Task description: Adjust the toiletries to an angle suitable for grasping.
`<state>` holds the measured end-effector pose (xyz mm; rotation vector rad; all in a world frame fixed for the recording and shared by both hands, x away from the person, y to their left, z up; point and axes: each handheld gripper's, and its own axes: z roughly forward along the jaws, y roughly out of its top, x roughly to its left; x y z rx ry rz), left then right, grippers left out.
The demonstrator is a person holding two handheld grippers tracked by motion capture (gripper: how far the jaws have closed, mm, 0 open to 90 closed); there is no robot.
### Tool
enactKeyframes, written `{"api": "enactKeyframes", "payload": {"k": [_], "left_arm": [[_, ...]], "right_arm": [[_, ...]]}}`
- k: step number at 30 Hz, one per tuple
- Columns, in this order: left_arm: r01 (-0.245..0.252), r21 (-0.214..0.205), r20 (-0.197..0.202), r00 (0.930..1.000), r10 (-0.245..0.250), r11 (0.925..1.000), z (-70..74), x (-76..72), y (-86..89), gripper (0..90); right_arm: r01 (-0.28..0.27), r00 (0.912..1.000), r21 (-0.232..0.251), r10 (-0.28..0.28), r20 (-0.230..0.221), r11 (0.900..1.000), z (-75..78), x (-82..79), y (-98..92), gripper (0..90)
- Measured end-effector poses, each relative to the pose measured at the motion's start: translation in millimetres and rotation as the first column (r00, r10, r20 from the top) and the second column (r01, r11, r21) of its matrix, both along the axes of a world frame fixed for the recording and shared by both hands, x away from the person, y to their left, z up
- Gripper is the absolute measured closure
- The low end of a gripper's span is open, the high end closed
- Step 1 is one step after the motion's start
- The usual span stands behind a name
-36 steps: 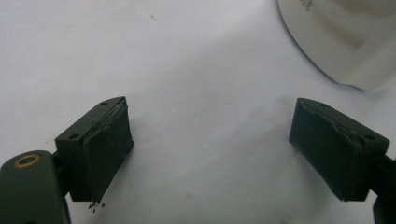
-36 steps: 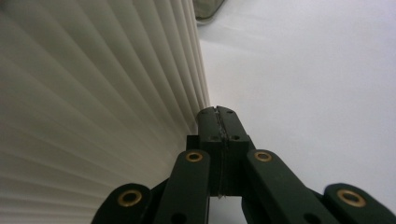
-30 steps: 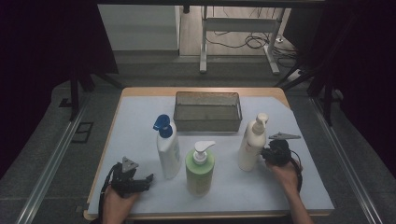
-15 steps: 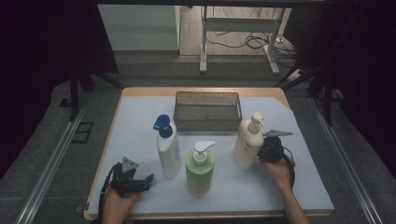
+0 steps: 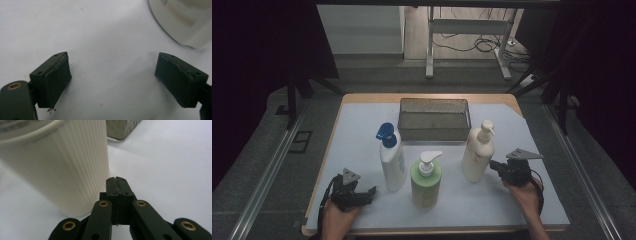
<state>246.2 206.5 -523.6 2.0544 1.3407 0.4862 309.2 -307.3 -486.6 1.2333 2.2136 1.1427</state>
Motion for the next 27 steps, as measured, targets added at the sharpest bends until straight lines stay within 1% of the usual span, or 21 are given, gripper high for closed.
{"api": "enactKeyframes", "payload": {"k": [4, 6, 7, 8, 9, 12, 13, 14, 17, 18, 19, 20, 22, 25, 27], "left_arm": [[0.000, 0.002, 0.001, 1.0000, 0.000, 1.0000, 0.0, 0.0, 0.1, 12.6], [0.001, 0.004, 0.002, 1.0000, -0.001, 1.0000, 0.1, 0.1, 0.2, 12.6], [0.000, 0.002, 0.001, 1.0000, 0.000, 1.0000, 0.0, 0.0, 0.1, 12.6], [0.000, 0.002, 0.001, 1.0000, 0.000, 1.0000, 0.0, 0.0, 0.1, 12.6], [0.000, 0.002, 0.001, 1.0000, 0.000, 1.0000, 0.1, 0.0, 0.1, 12.6], [0.000, 0.000, 0.001, 1.0000, 0.000, 1.0000, 0.0, -0.1, 0.0, 12.6], [0.000, 0.000, 0.000, 1.0000, 0.000, 1.0000, 0.0, 0.0, 0.0, 12.6], [0.000, 0.000, 0.000, 1.0000, 0.000, 1.0000, 0.0, 0.0, 0.0, 12.6], [0.000, 0.000, 0.001, 1.0000, 0.000, 1.0000, 0.0, 0.0, -0.1, 12.6], [0.000, 0.002, 0.001, 1.0000, 0.000, 1.0000, 0.0, 0.0, 0.1, 12.6], [0.000, 0.000, 0.000, 1.0000, 0.000, 1.0000, 0.0, 0.0, 0.0, 12.6], [0.000, 0.000, 0.000, 1.0000, 0.000, 1.0000, 0.0, 0.0, 0.0, 12.6], [-0.001, 0.000, 0.000, 1.0000, 0.001, 1.0000, 0.0, -0.1, -0.1, 12.6], [0.000, 0.002, 0.001, 1.0000, 0.000, 1.0000, 0.0, 0.0, 0.1, 12.6], [0.000, 0.002, 0.001, 1.0000, 0.000, 1.0000, 0.1, 0.1, 0.1, 12.6]], "right_arm": [[0.005, 0.9999, -0.017, -0.005, 0.010, 0.9998, 4.0, -16.3, -0.7, 89.1], [0.011, 0.9999, -0.014, -0.011, 0.005, 0.9998, 5.8, -22.7, 0.8, 89.3], [0.007, 1.0000, -0.012, -0.007, -0.002, 0.9999, 6.7, -26.1, 1.8, 89.3], [-0.004, 1.0000, -0.023, 0.004, 0.000, 0.9997, 7.8, -30.6, 3.8, 89.4], [-0.010, 0.9999, -0.023, 0.010, -0.003, 0.9997, 8.3, -33.4, 5.3, 89.4], [-0.026, 0.9996, -0.001, 0.026, -0.013, 0.9996, 10.0, -43.6, 11.4, 89.5], [-0.046, 0.9989, 0.011, 0.046, -0.012, 0.9989, 10.5, -50.8, 17.0, 89.5], [-0.046, 0.9989, 0.011, 0.046, -0.012, 0.9989, 10.5, -50.8, 17.0, 89.5], [-0.075, 0.9970, 0.022, 0.076, -0.014, 0.9969, 10.8, -57.4, 26.2, 89.5], [-0.088, 0.9960, 0.025, 0.089, -0.011, 0.9958, 10.9, -59.0, 30.1, 89.5], [-0.113, 0.9935, 0.023, 0.113, -0.009, 0.9933, 10.4, -61.2, 38.6, 89.5], [-0.113, 0.9935, 0.023, 0.113, -0.009, 0.9933, 10.4, -61.2, 38.6, 89.5], [-0.128, 0.9916, 0.023, 0.129, -0.010, 0.9915, 8.4, -61.2, 47.7, 89.5], [-0.141, 0.9900, 0.011, 0.141, -0.006, 0.9900, 2.6, -57.7, 59.9, 89.5], [-0.132, 0.9912, 0.000, 0.132, 0.003, 0.9912, 0.0, -55.7, 66.4, 89.5]]}}
